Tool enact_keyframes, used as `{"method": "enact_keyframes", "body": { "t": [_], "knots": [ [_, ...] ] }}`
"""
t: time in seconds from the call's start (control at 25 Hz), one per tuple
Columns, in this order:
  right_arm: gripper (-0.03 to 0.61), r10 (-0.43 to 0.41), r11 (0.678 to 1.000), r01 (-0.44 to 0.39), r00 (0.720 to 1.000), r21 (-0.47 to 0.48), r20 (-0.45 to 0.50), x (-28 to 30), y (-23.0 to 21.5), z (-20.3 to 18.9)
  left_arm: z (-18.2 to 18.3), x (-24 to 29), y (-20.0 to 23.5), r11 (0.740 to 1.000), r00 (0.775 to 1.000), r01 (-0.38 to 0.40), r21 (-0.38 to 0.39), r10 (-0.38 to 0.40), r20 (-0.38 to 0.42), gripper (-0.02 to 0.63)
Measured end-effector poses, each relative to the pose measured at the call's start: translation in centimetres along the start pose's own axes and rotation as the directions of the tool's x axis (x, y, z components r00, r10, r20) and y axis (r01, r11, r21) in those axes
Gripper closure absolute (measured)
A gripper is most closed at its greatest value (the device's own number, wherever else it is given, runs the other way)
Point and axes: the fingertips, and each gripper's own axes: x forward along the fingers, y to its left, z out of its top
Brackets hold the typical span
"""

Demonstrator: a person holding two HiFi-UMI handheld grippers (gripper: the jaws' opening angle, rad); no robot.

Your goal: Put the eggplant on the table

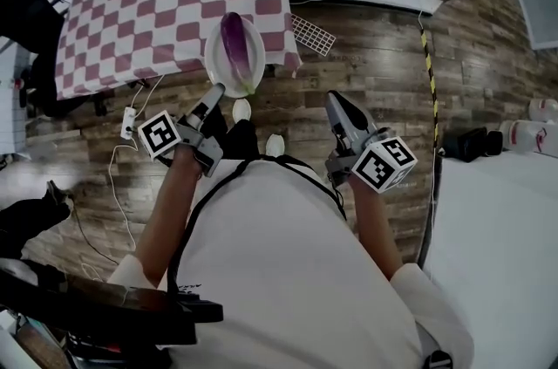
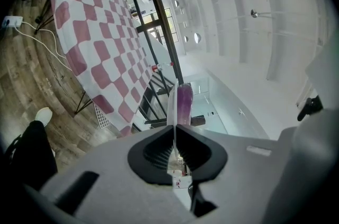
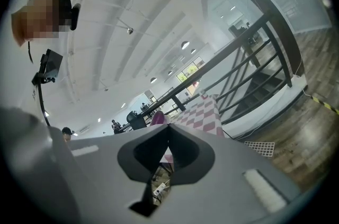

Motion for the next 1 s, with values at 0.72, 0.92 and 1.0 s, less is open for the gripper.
{"method": "enact_keyframes", "body": {
  "t": [0.72,0.92,1.0],
  "knots": [
    [0.571,-0.048,0.999,0.048,0.999,0.006,-0.010,3.4,-0.9,0.1,3.1,2.3,3.5,0.999,0.999,0.013,-0.030,-0.014,-0.041,0.592],
    [0.571,-0.063,0.998,0.063,0.998,0.006,-0.024,6.3,-1.2,0.4,5.2,4.2,4.8,0.999,0.997,0.028,-0.036,-0.031,-0.069,0.592],
    [0.571,-0.069,0.998,0.069,0.997,0.006,-0.030,7.4,-1.4,0.5,5.9,5.0,5.3,0.999,0.996,0.035,-0.038,-0.039,-0.084,0.592]
  ]
}}
